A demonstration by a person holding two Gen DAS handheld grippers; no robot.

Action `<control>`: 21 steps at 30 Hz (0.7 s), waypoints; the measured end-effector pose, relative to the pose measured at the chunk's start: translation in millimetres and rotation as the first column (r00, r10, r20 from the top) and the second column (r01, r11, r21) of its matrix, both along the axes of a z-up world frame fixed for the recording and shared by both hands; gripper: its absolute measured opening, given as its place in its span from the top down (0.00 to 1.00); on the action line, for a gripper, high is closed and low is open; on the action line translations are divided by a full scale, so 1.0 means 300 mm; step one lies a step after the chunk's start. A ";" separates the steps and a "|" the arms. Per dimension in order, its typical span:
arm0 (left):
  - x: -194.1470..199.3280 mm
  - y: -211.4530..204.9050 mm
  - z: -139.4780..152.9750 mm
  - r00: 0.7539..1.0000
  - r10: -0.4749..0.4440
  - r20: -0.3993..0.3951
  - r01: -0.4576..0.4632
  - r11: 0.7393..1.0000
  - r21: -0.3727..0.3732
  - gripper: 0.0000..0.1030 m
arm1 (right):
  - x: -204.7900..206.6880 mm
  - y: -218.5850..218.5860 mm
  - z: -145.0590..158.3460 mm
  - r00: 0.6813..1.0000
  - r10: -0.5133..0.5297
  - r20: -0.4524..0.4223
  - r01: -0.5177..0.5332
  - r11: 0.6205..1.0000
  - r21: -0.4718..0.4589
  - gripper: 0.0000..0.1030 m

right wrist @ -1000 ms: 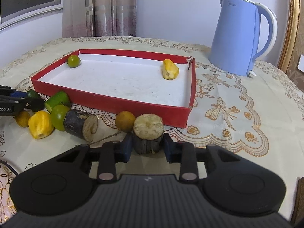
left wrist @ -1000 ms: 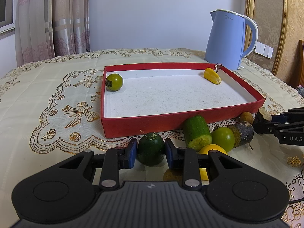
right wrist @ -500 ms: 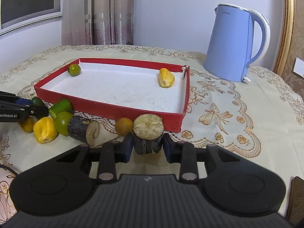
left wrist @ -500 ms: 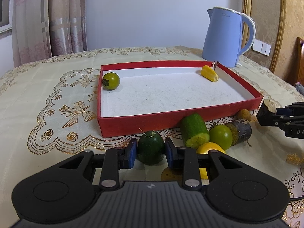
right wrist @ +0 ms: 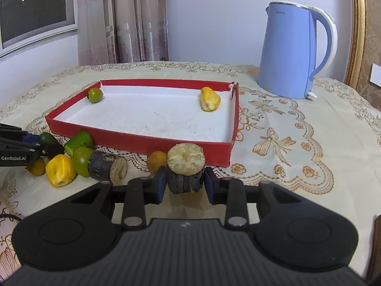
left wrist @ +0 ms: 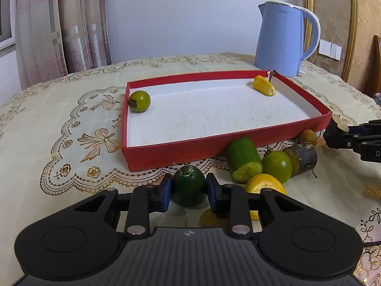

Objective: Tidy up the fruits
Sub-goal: 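Carry the dark green fruit into the tray and release it with the left gripper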

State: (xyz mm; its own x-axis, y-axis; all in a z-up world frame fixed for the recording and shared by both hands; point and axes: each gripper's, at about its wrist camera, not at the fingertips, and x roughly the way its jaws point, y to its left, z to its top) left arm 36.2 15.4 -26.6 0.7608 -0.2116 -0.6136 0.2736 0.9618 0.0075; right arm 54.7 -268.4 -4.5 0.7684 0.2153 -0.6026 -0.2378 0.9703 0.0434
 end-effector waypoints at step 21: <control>0.285 -0.118 0.123 0.993 0.039 0.110 -0.051 0.993 0.106 0.71 | -0.048 0.018 0.053 0.999 0.031 0.043 -0.031 1.000 0.006 0.70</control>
State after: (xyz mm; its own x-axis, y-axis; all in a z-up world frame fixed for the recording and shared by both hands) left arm 121.8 -19.9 10.2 0.8311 -0.1119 -0.5448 0.2217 0.9650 0.1400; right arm 40.4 -262.9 11.4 0.7867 0.2432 -0.5675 -0.2693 0.9623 0.0390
